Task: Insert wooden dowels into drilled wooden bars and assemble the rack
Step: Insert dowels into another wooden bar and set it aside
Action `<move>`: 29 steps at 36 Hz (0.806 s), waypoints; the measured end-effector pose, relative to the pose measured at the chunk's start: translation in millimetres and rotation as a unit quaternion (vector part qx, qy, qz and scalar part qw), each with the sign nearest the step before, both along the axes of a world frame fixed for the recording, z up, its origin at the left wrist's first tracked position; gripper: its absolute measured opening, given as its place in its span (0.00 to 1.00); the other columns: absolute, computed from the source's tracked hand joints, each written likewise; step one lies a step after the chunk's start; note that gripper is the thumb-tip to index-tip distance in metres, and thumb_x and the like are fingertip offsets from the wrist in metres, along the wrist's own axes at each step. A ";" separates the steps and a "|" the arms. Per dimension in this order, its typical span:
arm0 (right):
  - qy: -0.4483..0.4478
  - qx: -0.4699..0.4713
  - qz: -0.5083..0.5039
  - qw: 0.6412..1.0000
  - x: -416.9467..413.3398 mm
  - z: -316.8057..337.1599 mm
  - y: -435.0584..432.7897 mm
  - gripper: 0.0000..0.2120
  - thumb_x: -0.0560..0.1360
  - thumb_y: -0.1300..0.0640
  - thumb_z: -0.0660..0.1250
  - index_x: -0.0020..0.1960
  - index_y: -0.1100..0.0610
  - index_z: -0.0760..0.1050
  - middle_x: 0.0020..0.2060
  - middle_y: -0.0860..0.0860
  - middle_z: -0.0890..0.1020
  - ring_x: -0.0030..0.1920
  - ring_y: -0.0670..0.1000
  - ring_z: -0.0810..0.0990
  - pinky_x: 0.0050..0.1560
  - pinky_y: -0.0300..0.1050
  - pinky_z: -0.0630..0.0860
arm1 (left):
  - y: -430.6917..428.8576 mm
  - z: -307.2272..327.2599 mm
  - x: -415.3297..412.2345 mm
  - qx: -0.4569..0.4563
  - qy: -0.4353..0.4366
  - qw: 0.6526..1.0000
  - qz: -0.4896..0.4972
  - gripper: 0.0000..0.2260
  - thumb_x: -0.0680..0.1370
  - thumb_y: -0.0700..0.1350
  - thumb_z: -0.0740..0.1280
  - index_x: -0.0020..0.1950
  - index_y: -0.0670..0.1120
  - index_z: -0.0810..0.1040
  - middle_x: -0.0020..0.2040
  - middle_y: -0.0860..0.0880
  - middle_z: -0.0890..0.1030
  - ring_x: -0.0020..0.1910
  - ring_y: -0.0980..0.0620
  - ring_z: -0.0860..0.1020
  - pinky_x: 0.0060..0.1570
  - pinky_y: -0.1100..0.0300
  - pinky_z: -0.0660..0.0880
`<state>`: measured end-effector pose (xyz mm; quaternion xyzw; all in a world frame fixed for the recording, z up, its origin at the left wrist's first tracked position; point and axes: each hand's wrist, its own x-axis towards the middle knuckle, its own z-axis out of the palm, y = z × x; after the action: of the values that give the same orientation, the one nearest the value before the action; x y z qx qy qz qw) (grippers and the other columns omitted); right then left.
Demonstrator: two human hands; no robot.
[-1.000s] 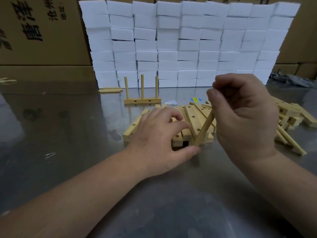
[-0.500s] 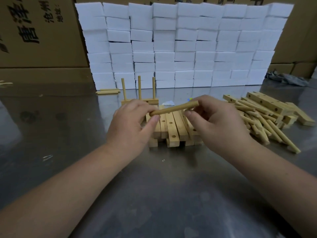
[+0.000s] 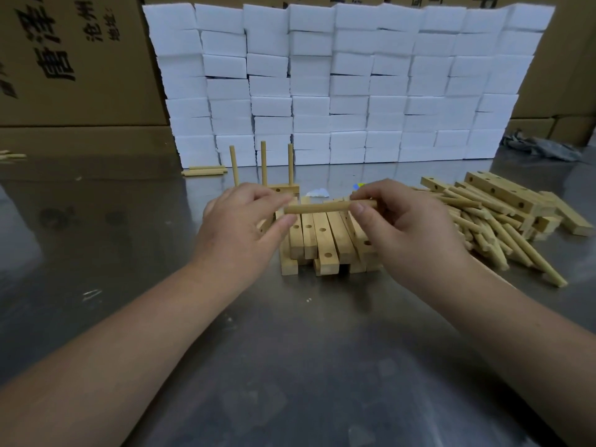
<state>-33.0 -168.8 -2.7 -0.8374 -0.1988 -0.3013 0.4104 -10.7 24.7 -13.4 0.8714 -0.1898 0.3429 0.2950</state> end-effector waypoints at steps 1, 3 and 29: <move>-0.008 0.011 -0.009 1.000 0.9 -0.5 -0.9 0.09 0.74 0.53 0.64 0.39 0.39 0.71 0.28 0.42 0.76 0.31 0.43 0.73 0.30 0.34 0.69 | 0.9 0.6 1.0 -0.021 0.024 0.999 0.029 0.17 0.77 0.51 0.64 0.66 0.52 0.74 0.56 0.54 0.74 0.60 0.52 0.69 0.62 0.54 0.63; -0.019 0.038 -0.031 0.999 3.0 0.4 -2.9 0.10 0.75 0.54 0.64 0.40 0.39 0.71 0.30 0.43 0.77 0.33 0.43 0.75 0.33 0.37 0.71 | 6.0 3.1 6.6 -0.006 0.096 0.989 0.114 0.21 0.78 0.56 0.58 0.69 0.51 0.70 0.63 0.50 0.74 0.63 0.47 0.69 0.64 0.47 0.64; 0.025 0.081 0.003 0.996 -3.8 -3.9 4.8 0.10 0.70 0.61 0.67 0.35 0.47 0.72 0.30 0.44 0.79 0.25 0.43 0.74 0.25 0.36 0.70 | -11.4 3.0 9.4 -0.554 0.317 0.761 -0.117 0.14 0.82 0.50 0.54 0.47 0.44 0.75 0.29 0.51 0.73 0.22 0.56 0.65 0.23 0.64 0.64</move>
<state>-36.8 -164.0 -6.6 -0.8080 -0.1662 -0.2943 0.4826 -1.3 13.4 -10.4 0.5866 0.0371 0.0558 0.8071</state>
